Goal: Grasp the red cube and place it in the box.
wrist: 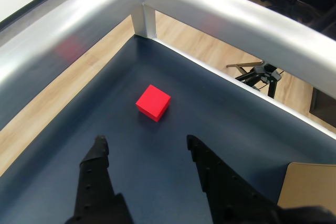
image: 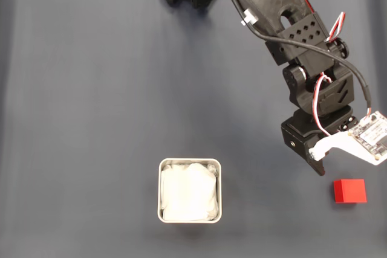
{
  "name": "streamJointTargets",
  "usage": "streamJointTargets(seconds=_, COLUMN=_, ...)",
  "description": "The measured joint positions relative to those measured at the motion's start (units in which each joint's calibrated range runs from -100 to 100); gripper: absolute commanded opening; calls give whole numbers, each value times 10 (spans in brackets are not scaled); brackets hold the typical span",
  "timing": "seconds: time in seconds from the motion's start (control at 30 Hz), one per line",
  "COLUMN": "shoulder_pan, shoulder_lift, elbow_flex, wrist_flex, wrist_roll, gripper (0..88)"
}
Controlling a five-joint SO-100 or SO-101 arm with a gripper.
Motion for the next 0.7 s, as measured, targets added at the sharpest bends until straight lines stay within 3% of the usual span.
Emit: streamJointTargets(seconds=0.7, shoulder_pan=0, shoulder_lift=116, elbow_flex=-114, wrist_flex=-10, wrist_roll=-8, gripper=367)
